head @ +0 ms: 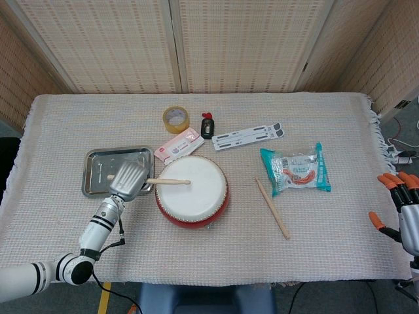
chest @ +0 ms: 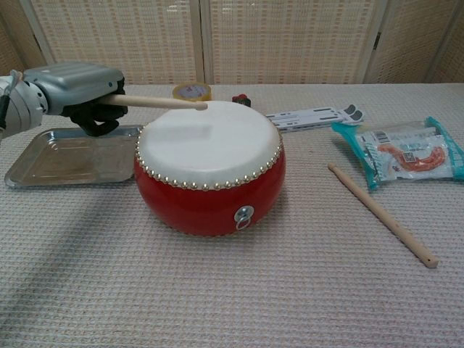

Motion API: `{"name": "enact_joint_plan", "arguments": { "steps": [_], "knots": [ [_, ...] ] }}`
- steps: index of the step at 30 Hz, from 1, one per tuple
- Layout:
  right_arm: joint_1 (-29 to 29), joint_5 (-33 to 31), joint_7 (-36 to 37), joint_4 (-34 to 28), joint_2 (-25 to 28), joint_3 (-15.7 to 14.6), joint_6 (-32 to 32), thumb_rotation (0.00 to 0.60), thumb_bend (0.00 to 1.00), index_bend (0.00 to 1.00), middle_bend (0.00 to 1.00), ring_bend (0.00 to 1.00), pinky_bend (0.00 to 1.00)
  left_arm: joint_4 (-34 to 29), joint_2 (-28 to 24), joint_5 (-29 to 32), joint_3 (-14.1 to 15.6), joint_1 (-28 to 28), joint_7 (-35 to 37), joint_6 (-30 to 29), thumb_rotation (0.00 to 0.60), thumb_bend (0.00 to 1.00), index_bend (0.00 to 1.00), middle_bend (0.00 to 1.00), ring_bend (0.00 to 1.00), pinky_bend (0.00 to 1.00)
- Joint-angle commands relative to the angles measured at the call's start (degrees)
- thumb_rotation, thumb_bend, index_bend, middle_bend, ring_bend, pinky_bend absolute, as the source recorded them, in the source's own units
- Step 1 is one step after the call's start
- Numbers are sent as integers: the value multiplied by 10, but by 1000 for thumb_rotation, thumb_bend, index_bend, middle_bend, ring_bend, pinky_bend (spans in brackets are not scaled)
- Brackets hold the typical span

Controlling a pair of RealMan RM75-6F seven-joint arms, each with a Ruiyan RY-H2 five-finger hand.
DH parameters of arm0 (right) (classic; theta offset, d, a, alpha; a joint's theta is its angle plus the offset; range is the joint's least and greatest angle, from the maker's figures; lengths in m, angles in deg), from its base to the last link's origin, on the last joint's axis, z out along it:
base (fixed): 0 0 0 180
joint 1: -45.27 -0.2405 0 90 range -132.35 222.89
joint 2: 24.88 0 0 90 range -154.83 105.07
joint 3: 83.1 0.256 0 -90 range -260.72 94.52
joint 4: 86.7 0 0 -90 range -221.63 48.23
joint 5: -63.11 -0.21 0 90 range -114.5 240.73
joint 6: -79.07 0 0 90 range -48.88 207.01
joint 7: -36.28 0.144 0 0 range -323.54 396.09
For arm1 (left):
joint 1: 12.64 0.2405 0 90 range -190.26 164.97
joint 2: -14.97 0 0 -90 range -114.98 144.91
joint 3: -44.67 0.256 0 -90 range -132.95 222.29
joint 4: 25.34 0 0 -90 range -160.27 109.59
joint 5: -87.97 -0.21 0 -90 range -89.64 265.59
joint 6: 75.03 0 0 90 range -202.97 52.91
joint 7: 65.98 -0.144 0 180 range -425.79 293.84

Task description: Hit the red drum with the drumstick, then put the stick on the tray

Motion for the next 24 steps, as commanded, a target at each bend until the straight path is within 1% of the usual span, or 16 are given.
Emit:
{"name": "enact_joint_plan", "arguments": {
  "steps": [1,4,6,7,10,12,15,17,19,20,21,22,24],
  "knots": [
    [0,0,1,0,0,0,0,600,237,179,166,65,121,6,-11,-21,-12,6,87,-2,600,770,996,1000,983,1000],
    [0,-2,1,2,-1,1,-1,600,237,179,166,65,121,43,16,-45,16,-1,14,-20,600,769,996,1000,983,1000],
    [-1,-2,2,2,-2,1,-2,600,237,179,166,65,121,55,25,-47,24,-5,-7,-18,600,770,996,1000,983,1000],
    [-1,-2,2,3,-2,1,-3,600,237,179,166,65,121,67,27,-53,35,-10,-29,-12,600,770,997,1000,983,1000],
    [-2,-3,3,4,-2,1,-4,600,237,179,166,65,121,85,33,-58,51,-19,-86,-7,600,770,996,1000,981,1000],
    [-2,-3,4,4,-2,1,-5,600,237,179,166,65,121,84,34,-53,53,-19,-103,-6,600,769,996,1000,978,1000],
    [-2,-3,5,5,-2,1,-6,600,237,179,166,65,121,71,28,-40,50,-19,-105,-1,600,770,996,1000,977,1000],
    [-2,-3,5,6,-3,1,-5,600,236,179,166,65,121,68,24,-41,47,-18,-109,-8,600,771,996,1000,977,1000],
    [-2,-2,6,7,-3,1,-4,600,237,179,166,65,121,59,25,-34,28,-8,-81,-32,600,770,996,1000,977,1000],
    [-1,-2,6,7,-3,1,-3,600,237,179,166,65,121,47,25,-23,13,0,-46,-37,600,770,997,1000,978,1000],
    [0,-3,7,7,-3,1,-2,600,237,179,166,65,121,26,21,-6,-8,10,14,-34,600,770,996,1000,978,1000],
    [0,-3,6,6,-2,1,-2,600,237,179,166,65,121,11,15,6,-23,16,57,-26,600,770,996,1000,978,1000],
    [1,-3,6,6,-2,0,0,600,237,179,166,65,121,-9,-5,14,-41,25,123,-5,600,768,996,1000,977,1000]
  ]
}}
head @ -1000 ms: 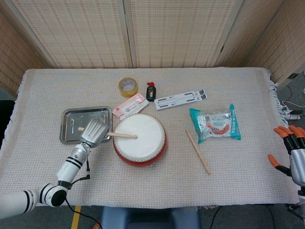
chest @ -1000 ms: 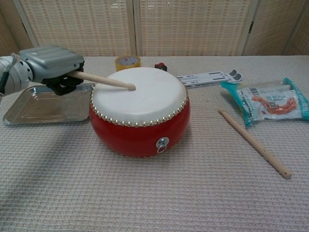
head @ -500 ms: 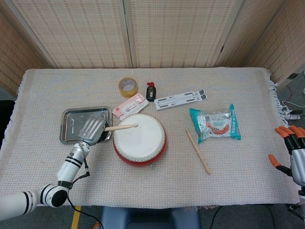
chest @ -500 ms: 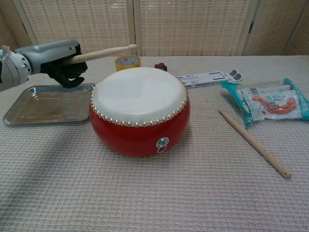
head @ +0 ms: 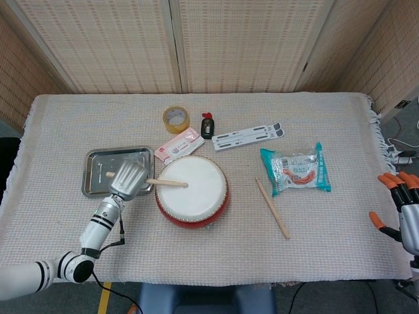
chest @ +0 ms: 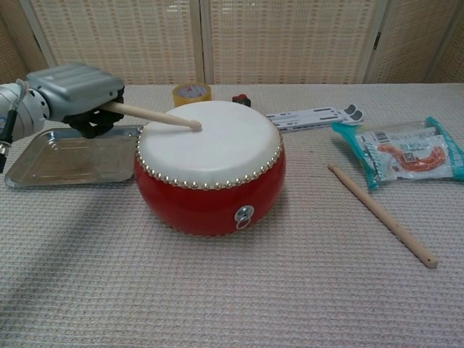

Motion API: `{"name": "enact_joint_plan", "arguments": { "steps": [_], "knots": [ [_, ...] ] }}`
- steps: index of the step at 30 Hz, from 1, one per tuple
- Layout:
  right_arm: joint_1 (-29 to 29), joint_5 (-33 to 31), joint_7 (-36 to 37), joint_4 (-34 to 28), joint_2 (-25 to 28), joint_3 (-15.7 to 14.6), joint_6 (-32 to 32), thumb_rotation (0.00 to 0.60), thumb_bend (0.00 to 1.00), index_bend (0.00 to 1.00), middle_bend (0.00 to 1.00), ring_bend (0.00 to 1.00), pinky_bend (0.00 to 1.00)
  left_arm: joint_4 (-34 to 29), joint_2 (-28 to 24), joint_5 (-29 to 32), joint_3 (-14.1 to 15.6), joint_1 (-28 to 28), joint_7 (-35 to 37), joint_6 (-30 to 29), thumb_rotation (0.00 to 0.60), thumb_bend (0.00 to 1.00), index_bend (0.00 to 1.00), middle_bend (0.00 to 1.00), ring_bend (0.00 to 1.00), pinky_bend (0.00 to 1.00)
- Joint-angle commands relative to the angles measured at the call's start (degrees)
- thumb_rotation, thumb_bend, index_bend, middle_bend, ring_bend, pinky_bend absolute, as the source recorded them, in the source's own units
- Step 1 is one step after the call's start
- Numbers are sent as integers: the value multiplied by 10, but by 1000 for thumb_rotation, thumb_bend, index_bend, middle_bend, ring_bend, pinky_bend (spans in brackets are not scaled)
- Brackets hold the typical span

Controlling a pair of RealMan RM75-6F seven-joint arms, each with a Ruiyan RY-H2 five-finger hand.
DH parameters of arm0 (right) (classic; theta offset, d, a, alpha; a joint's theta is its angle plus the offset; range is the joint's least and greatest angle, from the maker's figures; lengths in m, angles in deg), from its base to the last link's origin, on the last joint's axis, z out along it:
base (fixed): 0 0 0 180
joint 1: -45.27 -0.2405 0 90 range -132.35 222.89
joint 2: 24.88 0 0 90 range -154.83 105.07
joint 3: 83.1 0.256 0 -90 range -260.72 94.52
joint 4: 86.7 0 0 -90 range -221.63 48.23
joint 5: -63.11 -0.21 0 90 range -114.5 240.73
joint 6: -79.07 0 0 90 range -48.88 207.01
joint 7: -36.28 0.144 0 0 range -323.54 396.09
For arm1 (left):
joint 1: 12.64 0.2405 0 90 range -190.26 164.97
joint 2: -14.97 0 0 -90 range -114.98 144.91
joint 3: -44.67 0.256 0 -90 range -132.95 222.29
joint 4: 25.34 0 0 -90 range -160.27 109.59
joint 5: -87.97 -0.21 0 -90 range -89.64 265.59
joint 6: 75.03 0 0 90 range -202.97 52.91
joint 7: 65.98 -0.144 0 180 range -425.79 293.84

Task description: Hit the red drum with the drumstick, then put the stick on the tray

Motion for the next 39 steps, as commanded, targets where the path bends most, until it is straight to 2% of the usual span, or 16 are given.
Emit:
{"name": "enact_joint_plan", "arguments": {
  "steps": [1,4,9,19,21,25,27,32,35,39],
  "knots": [
    [1,0,0,-1,1,0,1,600,237,179,166,65,121,-58,-32,36,-61,30,202,20,600,767,996,1000,977,1000],
    [0,1,-3,-2,1,0,1,600,237,179,166,65,121,-45,-41,15,-48,26,196,30,600,765,996,1000,977,1000],
    [-2,1,-6,-5,0,0,-3,600,237,179,166,65,121,17,-11,-33,3,8,75,15,600,764,994,1000,977,1000],
    [-2,3,-11,-9,0,0,-2,600,237,179,166,65,121,59,9,-54,36,-7,-51,6,600,764,991,1000,969,1000],
    [-2,3,-10,-9,0,0,-1,600,236,179,166,65,121,39,10,-31,20,1,-17,5,600,765,992,1000,969,1000],
    [-1,2,-11,-9,0,0,1,600,237,179,166,65,121,-19,-6,7,-36,25,140,12,600,764,995,1000,972,1000],
    [0,3,-11,-9,1,0,1,600,237,179,166,65,121,-28,-15,5,-47,32,185,16,600,764,996,1000,973,1000],
    [-1,2,-12,-10,0,0,0,600,237,179,166,65,121,-20,-31,-13,-35,30,208,42,600,765,995,1000,973,1000],
    [-1,1,-12,-9,-1,0,-1,600,237,179,166,65,121,-4,-29,-28,-15,22,182,54,600,764,994,1000,973,1000],
    [-1,1,-13,-9,-1,0,-1,600,237,179,166,65,121,35,-6,-56,11,14,116,41,600,764,993,1000,972,1000]
  ]
}}
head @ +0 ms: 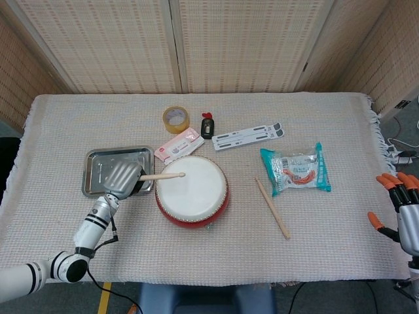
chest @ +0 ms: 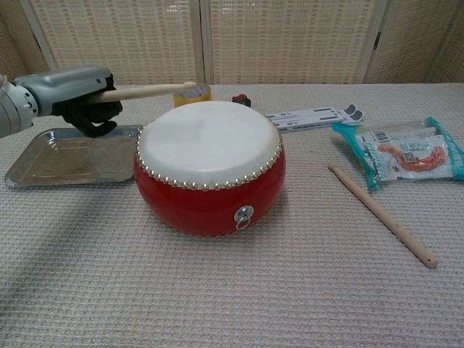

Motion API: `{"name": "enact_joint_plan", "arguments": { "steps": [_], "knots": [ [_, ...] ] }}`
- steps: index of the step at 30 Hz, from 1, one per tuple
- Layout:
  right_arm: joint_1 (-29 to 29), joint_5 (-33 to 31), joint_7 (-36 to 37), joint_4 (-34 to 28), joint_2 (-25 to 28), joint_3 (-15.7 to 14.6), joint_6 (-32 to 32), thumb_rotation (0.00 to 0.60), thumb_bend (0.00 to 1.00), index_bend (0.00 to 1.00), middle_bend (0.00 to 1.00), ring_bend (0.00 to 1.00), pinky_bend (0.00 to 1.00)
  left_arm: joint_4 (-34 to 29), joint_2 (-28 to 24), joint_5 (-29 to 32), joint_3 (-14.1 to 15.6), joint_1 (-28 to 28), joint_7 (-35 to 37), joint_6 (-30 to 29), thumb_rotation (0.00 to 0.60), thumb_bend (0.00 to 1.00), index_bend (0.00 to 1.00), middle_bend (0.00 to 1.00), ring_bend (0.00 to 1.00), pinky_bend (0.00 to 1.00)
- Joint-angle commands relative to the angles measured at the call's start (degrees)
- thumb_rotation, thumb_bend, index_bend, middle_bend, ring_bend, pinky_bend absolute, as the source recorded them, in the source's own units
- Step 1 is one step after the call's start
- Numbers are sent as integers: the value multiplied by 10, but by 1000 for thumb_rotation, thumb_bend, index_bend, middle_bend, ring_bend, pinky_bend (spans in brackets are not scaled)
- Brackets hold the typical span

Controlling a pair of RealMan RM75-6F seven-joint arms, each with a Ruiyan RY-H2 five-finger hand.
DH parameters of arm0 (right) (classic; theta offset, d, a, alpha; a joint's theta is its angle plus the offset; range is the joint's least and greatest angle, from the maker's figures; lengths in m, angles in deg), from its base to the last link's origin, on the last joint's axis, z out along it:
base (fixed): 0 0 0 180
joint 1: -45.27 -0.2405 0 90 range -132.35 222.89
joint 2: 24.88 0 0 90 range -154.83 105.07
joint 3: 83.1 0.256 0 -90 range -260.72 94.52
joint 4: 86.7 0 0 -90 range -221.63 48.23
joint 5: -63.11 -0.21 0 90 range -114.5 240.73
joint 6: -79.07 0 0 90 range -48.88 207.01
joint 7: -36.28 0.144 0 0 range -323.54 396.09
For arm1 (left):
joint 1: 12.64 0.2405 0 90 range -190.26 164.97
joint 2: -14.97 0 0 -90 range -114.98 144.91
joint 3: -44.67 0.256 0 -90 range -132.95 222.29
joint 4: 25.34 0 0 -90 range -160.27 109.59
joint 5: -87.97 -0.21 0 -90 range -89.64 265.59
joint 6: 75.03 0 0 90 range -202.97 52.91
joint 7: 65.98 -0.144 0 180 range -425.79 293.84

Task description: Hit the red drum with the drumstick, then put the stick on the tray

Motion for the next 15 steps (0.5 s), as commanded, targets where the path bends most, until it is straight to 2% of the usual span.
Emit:
{"name": "enact_joint_plan", "arguments": {
  "steps": [1,5,7,12,15],
  "knots": [
    [0,0,-1,-1,0,0,1,600,237,179,166,65,121,43,20,-33,31,-9,-93,0,600,764,993,1000,972,1000],
    [1,0,-2,-2,2,0,1,600,237,179,166,65,121,62,27,-41,47,-18,-150,4,600,764,993,1000,971,1000],
    [1,0,-3,-3,2,0,2,600,237,179,166,65,121,56,28,-36,41,-16,-155,-7,600,765,993,1000,971,1000],
    [2,-1,-3,-4,2,0,2,600,237,179,166,65,121,17,9,-8,-10,4,-17,-11,600,765,993,1000,971,1000],
    [2,0,-3,-4,2,0,3,600,237,179,166,65,121,30,2,-11,-23,8,26,-15,600,765,990,1000,970,1000]
  ]
}}
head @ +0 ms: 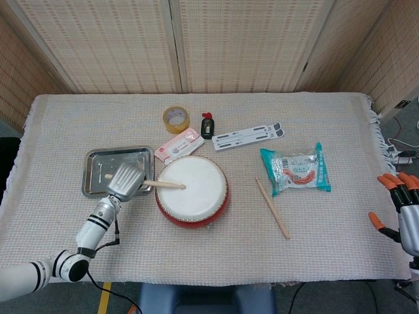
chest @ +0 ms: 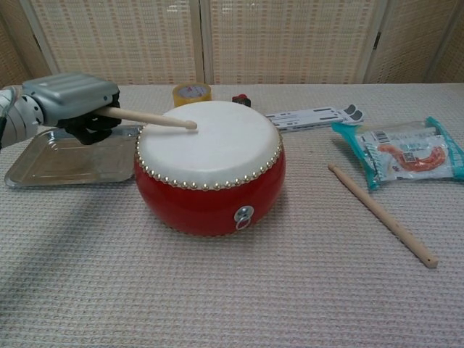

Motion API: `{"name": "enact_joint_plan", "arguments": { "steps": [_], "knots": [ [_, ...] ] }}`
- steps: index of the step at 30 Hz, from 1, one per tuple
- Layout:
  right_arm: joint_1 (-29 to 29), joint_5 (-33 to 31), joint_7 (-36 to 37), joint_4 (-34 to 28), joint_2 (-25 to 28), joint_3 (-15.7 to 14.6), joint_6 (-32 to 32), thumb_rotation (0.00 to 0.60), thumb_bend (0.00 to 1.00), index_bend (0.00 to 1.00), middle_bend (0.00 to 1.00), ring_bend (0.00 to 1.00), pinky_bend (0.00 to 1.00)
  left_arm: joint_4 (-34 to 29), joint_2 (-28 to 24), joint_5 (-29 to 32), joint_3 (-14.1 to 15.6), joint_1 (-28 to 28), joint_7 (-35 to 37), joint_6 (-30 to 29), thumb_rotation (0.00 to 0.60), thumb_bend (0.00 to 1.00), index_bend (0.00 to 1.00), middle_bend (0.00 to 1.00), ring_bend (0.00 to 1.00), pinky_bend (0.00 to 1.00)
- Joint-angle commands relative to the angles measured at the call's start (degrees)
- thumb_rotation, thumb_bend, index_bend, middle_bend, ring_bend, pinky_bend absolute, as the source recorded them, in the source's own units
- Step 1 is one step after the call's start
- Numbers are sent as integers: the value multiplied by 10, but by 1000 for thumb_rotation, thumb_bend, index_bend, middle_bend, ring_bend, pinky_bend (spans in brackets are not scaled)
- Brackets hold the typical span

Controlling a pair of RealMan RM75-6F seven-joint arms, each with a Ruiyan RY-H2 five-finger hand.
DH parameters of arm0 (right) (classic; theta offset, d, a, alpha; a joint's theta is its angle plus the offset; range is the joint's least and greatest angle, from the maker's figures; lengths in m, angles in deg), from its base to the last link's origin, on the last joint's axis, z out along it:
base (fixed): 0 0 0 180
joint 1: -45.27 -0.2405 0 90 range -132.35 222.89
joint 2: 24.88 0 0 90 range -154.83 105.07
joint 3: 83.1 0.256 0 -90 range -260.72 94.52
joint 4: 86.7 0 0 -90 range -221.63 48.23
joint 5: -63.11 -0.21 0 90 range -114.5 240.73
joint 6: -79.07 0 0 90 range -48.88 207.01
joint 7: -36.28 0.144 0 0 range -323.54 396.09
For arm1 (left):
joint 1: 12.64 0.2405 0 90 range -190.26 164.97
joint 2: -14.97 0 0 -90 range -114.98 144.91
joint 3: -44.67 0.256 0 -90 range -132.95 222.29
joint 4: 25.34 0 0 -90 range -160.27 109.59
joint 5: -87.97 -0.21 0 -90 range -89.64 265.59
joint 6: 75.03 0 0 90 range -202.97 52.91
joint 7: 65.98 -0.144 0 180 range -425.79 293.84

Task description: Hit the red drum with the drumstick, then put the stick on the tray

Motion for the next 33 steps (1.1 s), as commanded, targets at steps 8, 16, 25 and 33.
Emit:
{"name": "enact_joint_plan", "arguments": {
  "steps": [8,16,25,33],
  "knots": [
    [-2,2,2,2,-1,-1,-2,600,237,179,166,65,121,142,22,23,-52,-4,175,29,600,764,985,1000,966,1000],
    [1,1,0,1,-1,-1,1,600,237,179,166,65,121,309,72,26,-39,-35,183,104,600,764,974,1000,954,1000],
    [0,0,-2,0,-1,-1,-2,600,237,179,166,65,121,409,121,-18,2,-40,209,150,600,756,941,999,914,1000],
    [1,-1,-6,-4,-1,-1,-2,600,237,179,166,65,121,457,147,-25,3,-49,226,180,600,743,899,957,866,952]
  ]
}}
